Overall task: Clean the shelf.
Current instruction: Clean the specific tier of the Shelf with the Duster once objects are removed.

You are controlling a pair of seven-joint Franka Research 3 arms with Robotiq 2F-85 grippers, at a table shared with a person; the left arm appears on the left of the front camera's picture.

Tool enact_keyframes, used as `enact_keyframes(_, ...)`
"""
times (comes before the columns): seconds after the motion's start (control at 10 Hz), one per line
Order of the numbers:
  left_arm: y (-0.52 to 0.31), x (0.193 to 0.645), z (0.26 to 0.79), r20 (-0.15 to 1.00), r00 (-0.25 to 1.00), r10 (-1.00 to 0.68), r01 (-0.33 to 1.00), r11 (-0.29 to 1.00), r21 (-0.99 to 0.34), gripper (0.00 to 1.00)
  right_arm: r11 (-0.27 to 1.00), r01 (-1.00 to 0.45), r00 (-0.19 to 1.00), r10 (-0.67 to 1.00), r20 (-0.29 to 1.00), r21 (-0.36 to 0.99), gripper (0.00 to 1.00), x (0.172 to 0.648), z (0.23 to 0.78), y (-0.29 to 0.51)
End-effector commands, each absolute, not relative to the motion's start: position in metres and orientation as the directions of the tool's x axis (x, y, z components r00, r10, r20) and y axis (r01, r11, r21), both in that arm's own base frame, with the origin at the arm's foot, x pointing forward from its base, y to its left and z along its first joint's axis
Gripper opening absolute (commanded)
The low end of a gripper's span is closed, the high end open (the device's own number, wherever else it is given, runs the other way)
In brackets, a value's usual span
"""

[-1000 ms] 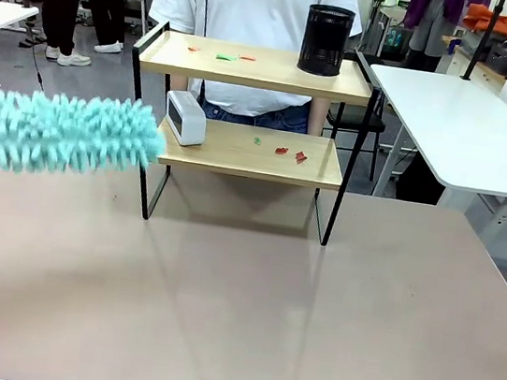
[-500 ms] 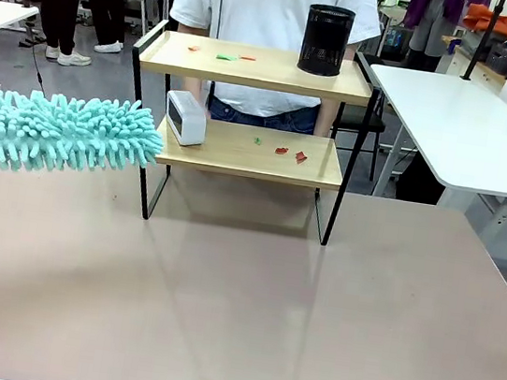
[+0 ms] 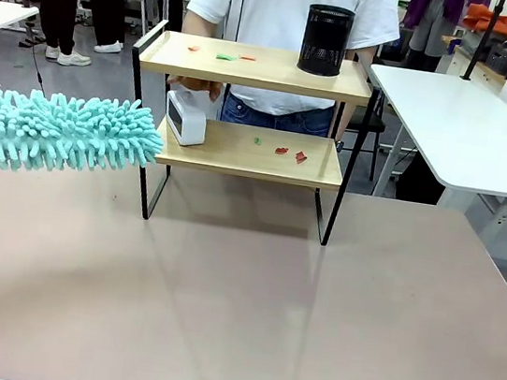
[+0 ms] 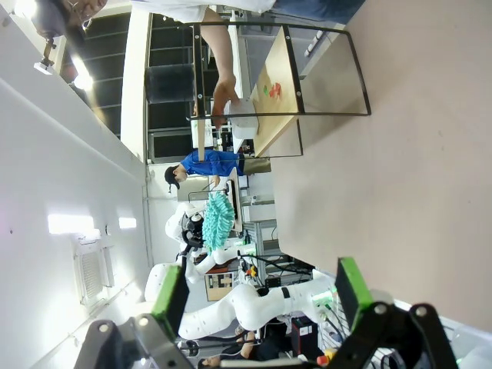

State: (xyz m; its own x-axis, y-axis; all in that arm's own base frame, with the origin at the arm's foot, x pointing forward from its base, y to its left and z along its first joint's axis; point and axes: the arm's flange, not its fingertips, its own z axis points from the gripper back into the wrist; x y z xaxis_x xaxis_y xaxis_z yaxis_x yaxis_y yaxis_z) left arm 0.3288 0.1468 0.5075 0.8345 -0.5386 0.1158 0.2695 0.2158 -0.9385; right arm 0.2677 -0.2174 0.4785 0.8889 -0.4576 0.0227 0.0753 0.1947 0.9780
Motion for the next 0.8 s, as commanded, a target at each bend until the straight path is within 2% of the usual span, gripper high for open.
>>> enact_keyframes(0.0,0.1455,0.3299,0.5107,0.127,0.845,-0.52,0.265,0.201,-0.943,0.0,0.192,0.042,0.89,-0.454,0.051,0.98,1.0,0.2696,0.4804,-0.2182)
enact_keyframes(0.7,0.1455,0.3299,0.5107,0.127,0.845,-0.52,0.265,0.201,-0.943,0.0,0.192,0.042,0.89,-0.454,0.051,0.98,1.0,0.2696,0.4804,-0.2182)
